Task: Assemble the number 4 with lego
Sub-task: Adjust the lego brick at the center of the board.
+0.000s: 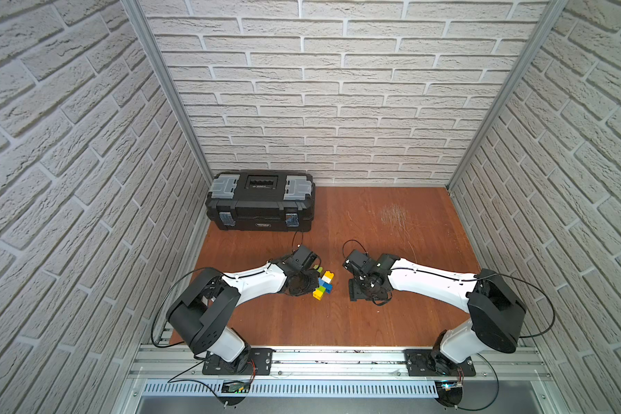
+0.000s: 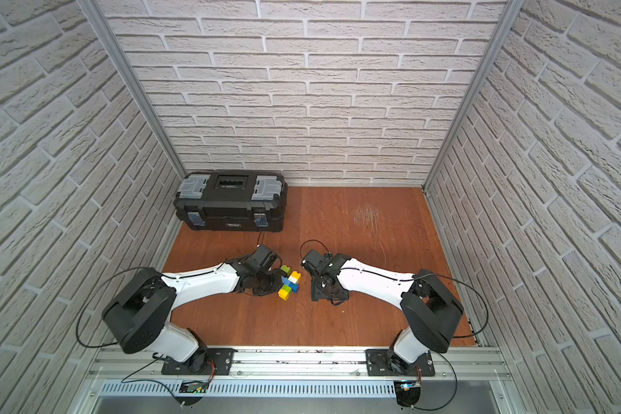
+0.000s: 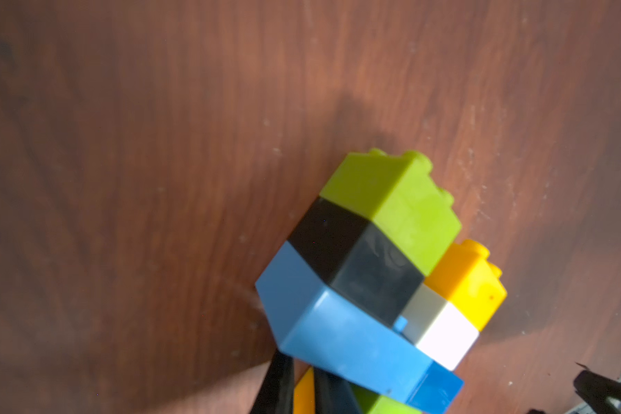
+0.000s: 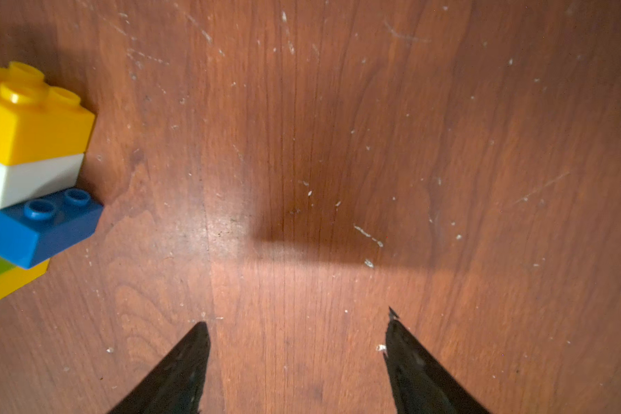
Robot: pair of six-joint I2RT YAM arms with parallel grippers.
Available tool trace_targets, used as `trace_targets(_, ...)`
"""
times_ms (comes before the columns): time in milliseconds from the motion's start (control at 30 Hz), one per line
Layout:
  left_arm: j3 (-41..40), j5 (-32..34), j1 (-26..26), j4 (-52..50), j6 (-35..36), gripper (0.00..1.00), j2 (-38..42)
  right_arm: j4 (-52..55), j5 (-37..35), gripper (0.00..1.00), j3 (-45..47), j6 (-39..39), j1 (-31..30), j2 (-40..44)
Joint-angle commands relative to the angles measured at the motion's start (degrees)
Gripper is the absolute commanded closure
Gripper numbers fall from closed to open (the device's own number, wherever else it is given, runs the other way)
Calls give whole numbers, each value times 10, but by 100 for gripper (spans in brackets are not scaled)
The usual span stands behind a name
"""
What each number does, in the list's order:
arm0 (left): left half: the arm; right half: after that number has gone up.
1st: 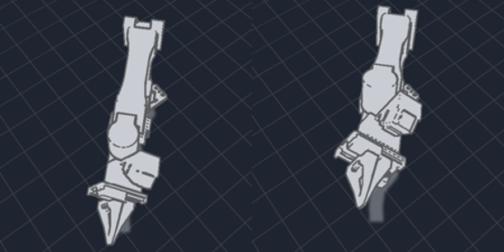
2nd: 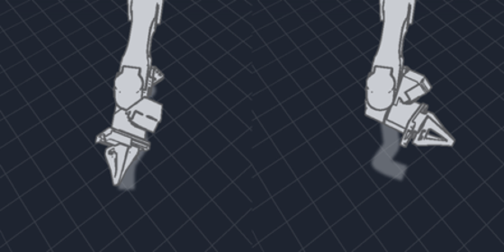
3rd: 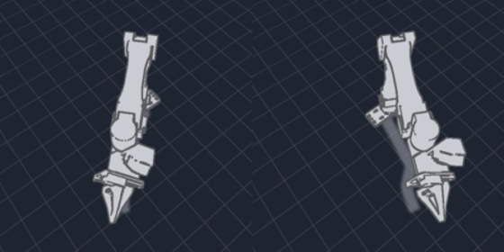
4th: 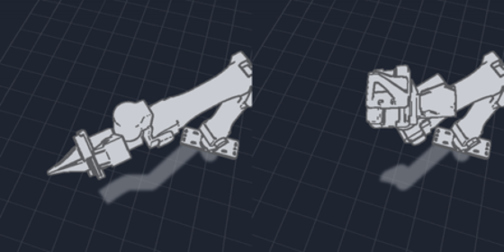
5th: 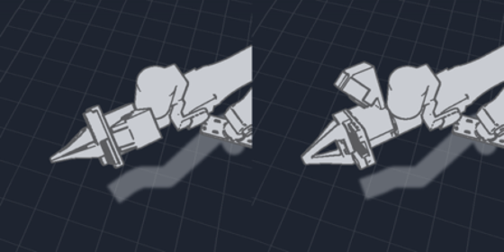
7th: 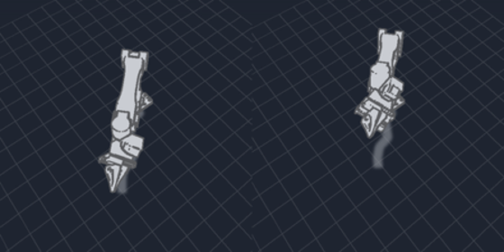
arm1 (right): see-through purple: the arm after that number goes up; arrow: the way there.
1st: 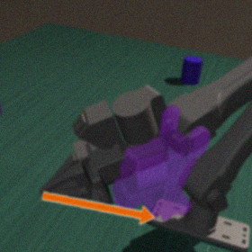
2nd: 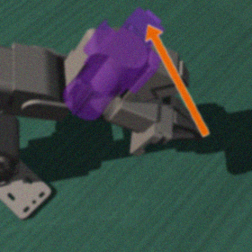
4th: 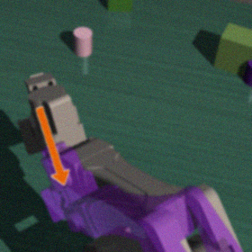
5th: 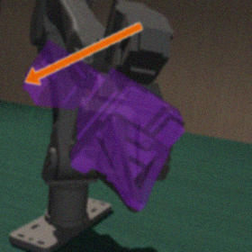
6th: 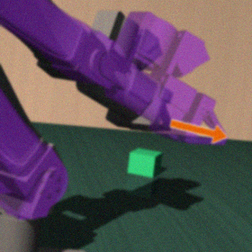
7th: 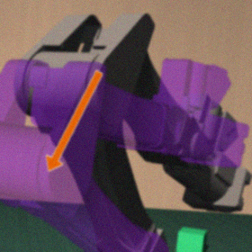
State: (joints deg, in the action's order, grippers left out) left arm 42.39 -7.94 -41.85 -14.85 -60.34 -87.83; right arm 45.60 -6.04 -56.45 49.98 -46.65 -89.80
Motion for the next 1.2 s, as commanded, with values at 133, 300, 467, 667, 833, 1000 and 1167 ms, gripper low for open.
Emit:
trace_targets(133,39,-14,-33,20,-16,83,-35,23,-17,24,5,-13,13,9)
trace_targets(300,46,-14,-59,17,-22,83,-40,24,-17,25,4,-16,20,15)
trace_targets(467,62,-13,-70,10,-15,83,-50,26,-17,26,5,-18,24,16)
trace_targets(667,80,15,-72,-34,-2,83,-46,33,-18,26,3,-20,25,31)
trace_targets(833,87,41,-68,-77,20,84,-39,43,-23,26,-1,-23,27,48)
trace_targets(1000,77,42,-49,-81,30,84,-40,51,-27,27,-7,-23,29,57)
trace_targets(1167,80,44,-38,-75,35,84,-46,59,-32,27,-5,-21,29,77)
